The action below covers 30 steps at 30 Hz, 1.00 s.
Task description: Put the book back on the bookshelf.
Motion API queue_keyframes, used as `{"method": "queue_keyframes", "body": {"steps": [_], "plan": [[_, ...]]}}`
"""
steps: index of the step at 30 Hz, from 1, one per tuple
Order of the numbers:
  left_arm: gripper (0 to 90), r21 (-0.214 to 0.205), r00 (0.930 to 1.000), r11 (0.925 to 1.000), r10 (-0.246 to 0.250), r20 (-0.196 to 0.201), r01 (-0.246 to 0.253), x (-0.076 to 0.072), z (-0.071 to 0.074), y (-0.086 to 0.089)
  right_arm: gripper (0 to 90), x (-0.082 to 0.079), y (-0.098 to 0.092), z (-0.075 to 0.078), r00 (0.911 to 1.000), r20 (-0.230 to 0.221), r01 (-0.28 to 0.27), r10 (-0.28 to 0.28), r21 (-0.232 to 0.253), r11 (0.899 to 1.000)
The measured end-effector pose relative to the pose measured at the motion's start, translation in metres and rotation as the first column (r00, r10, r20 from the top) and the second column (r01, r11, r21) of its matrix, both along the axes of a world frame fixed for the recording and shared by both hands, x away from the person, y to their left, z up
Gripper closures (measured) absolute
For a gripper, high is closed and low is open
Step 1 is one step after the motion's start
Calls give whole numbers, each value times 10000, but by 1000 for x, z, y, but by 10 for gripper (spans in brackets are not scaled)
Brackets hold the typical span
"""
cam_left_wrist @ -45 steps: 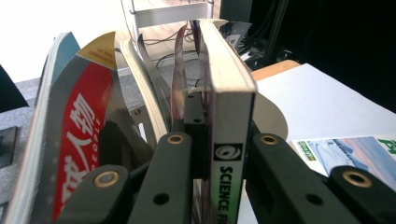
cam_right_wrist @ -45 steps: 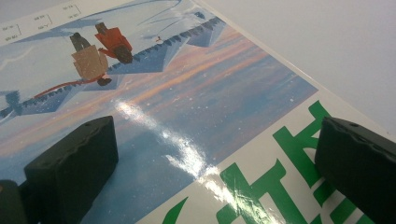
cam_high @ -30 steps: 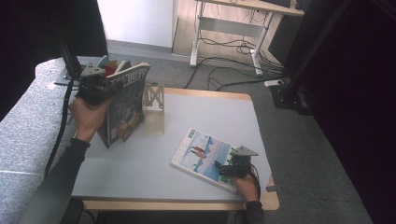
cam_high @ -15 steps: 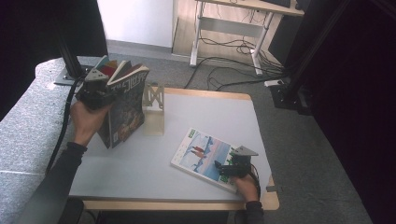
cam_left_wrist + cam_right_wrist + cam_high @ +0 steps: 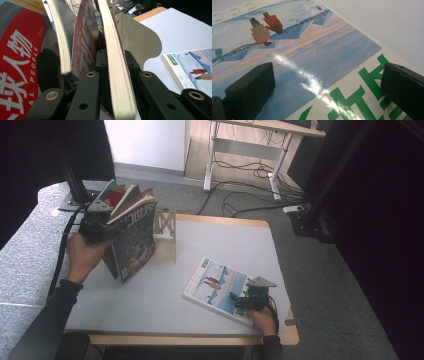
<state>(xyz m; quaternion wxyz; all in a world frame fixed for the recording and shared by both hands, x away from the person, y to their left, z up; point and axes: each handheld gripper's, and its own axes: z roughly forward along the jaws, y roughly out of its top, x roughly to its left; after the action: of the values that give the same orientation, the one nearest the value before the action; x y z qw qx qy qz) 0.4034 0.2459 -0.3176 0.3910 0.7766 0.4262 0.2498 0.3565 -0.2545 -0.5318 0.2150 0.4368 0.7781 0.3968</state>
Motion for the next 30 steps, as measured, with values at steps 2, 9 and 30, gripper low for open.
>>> {"method": "queue_keyframes", "body": {"steps": [2,9,30], "plan": [[784,1,9998,10000,-37,-174,37,-1,1,2,0,0,0,0,10000,0,2,-2,-1,10000],[798,-6,9988,9999,-156,-458,156,-1,1,6,0,0,0,0,10000,1,-2,2,-7,10000],[827,-585,9981,9967,575,206,-562,25,14,-10,0,0,0,0,10000,6,-4,4,16,10000]]}}
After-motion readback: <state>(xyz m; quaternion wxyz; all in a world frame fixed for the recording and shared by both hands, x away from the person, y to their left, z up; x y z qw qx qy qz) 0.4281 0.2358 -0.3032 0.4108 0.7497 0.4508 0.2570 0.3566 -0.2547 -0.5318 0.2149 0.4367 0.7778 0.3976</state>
